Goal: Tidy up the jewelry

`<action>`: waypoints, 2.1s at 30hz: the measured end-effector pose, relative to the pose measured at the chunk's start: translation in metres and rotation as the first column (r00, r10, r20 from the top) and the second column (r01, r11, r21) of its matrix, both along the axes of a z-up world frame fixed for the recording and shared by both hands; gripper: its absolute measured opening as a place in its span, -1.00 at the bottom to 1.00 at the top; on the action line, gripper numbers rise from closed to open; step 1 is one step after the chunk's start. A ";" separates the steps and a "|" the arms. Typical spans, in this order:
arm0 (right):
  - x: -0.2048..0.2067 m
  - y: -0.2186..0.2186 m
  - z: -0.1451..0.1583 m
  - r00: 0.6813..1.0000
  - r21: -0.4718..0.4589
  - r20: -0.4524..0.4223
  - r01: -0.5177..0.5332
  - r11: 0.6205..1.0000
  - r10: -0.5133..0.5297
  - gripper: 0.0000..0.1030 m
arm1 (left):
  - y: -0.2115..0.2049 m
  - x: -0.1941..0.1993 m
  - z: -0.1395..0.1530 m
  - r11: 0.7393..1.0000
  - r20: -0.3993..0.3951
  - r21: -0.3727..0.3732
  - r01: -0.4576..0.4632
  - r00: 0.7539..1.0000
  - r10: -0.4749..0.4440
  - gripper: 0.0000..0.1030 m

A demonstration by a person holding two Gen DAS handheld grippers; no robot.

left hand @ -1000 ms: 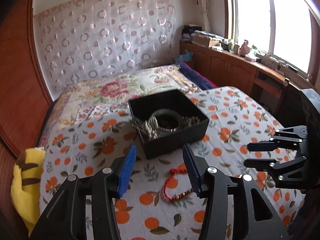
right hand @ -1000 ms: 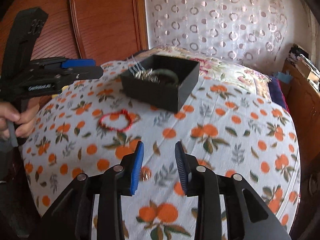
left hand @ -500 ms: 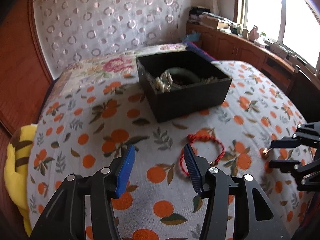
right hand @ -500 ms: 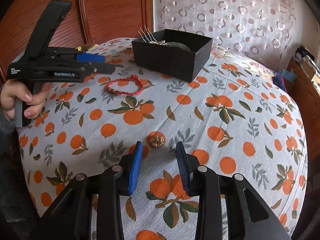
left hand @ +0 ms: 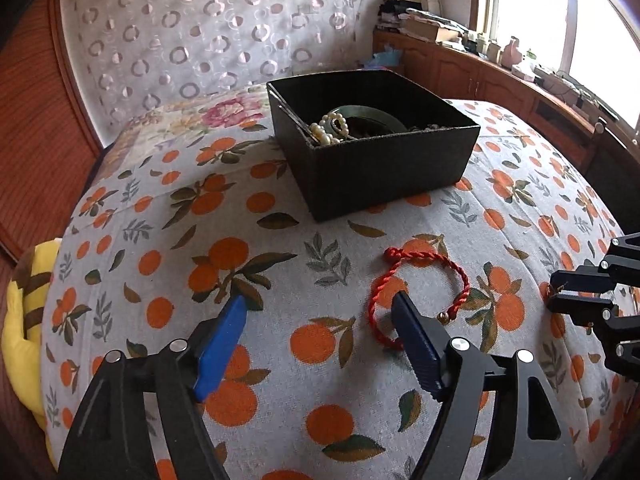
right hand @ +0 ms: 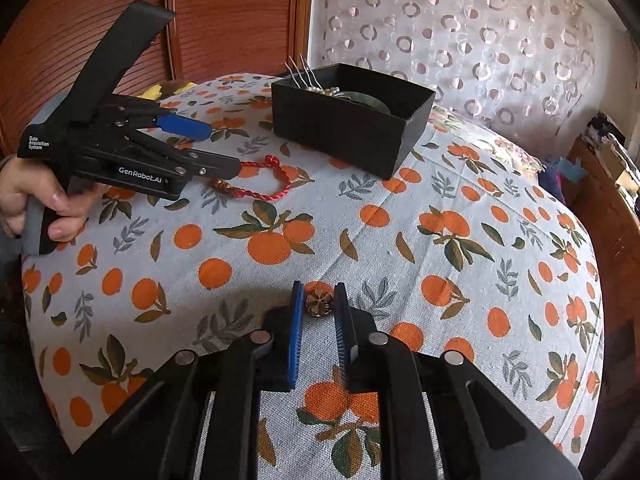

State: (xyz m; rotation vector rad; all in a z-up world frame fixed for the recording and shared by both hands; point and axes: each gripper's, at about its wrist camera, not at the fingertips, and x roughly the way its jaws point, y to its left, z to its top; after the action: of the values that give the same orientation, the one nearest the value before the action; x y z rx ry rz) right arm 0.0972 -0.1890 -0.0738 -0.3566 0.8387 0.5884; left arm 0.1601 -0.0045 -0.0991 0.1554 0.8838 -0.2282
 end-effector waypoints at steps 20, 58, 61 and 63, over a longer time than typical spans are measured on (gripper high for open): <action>-0.001 -0.001 -0.001 1.000 0.007 -0.001 0.002 1.000 -0.002 -0.68 | -0.023 0.029 -0.005 0.994 -0.028 0.009 0.108 0.994 -0.108 0.83; 0.004 -0.002 -0.003 1.000 0.032 -0.027 0.003 0.999 -0.002 -0.67 | -0.001 -0.068 0.053 0.984 0.148 -0.168 0.064 0.988 -0.039 -0.85; 0.003 -0.002 -0.003 1.000 0.028 -0.024 0.002 1.000 -0.002 -0.68 | -0.003 -0.069 0.058 0.984 0.162 -0.159 0.076 0.985 -0.050 -0.85; 0.004 -0.002 -0.002 1.000 0.035 -0.028 0.008 0.999 -0.007 -0.69 | -0.004 -0.067 0.063 0.985 0.172 -0.150 0.082 0.984 -0.056 -0.85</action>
State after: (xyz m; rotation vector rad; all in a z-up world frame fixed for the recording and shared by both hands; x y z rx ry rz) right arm 0.1015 -0.1910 -0.0754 -0.3140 0.8554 0.6016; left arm 0.0928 -0.0087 -0.0356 0.0577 0.6912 -0.3434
